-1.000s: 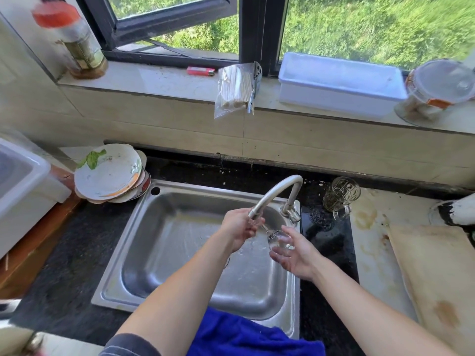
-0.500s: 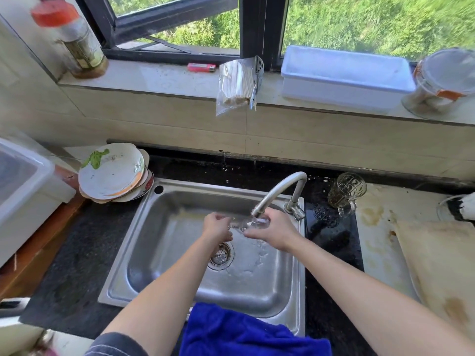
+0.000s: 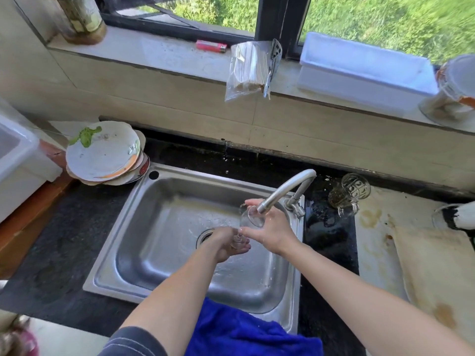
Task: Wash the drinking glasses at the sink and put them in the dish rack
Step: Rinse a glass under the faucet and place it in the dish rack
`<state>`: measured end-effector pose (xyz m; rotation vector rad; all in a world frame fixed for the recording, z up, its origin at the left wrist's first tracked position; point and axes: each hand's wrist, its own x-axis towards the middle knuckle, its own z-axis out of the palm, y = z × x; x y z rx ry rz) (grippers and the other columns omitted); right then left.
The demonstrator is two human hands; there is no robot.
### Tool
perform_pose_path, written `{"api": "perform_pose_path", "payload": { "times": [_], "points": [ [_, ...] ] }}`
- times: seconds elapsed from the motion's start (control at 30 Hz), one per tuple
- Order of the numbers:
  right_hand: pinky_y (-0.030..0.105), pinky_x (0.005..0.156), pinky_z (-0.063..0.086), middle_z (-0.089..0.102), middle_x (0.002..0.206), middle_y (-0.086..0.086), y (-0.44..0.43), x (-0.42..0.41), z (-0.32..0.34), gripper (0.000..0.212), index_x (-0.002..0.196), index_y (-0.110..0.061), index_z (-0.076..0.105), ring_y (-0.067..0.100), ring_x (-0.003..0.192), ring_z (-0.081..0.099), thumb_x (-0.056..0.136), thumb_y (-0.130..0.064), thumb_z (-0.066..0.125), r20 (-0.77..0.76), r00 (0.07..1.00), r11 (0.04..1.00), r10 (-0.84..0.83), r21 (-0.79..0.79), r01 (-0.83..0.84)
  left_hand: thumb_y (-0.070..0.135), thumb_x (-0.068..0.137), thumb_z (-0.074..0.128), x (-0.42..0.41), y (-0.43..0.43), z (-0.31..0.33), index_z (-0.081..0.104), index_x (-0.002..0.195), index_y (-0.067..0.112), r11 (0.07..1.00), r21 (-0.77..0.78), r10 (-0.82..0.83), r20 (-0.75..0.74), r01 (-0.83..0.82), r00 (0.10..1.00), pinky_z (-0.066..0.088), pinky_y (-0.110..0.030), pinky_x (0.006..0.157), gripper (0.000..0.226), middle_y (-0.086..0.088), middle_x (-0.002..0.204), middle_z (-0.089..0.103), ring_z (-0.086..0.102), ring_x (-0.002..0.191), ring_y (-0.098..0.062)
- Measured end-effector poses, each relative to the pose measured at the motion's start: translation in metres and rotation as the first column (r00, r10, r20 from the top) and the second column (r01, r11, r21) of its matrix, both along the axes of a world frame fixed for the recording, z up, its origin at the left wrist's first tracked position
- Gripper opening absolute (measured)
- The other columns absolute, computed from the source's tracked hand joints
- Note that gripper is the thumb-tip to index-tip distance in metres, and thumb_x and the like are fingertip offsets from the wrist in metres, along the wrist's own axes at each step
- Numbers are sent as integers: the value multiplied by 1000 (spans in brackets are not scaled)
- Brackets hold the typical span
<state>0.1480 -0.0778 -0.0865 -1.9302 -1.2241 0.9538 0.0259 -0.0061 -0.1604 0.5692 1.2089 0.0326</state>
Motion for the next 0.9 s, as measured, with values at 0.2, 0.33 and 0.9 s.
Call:
{"api": "perform_pose_path", "payload": {
  "times": [0.2,0.33,0.9],
  "points": [
    [21,94,45,63,106,-14,-6,14,8,53,107,-34,54,1,106,58,68,-21,87,-224,965,991,-136,-16,135,6,95,40,16,1,14,59,99,-1,998,4,-62,44,62,997,51,-24,46,20,-16,76,59,63,60,-26],
    [19,76,51,67,107,0,-2,10,-1,47,115,-19,55,7,96,63,76,-12,80,-478,768,900,-426,-139,413,12,94,43,15,-6,33,50,82,7,960,69,-269,-19,270,963,36,-20,41,15,-18,68,62,58,46,-20],
    [31,104,37,45,142,-2,-11,31,-11,68,139,-24,48,17,132,42,75,-37,68,-126,987,984,-101,-162,79,7,90,37,6,3,92,39,76,10,759,563,-179,-300,326,937,28,-19,38,14,-11,53,43,34,37,-17]
  ]
}}
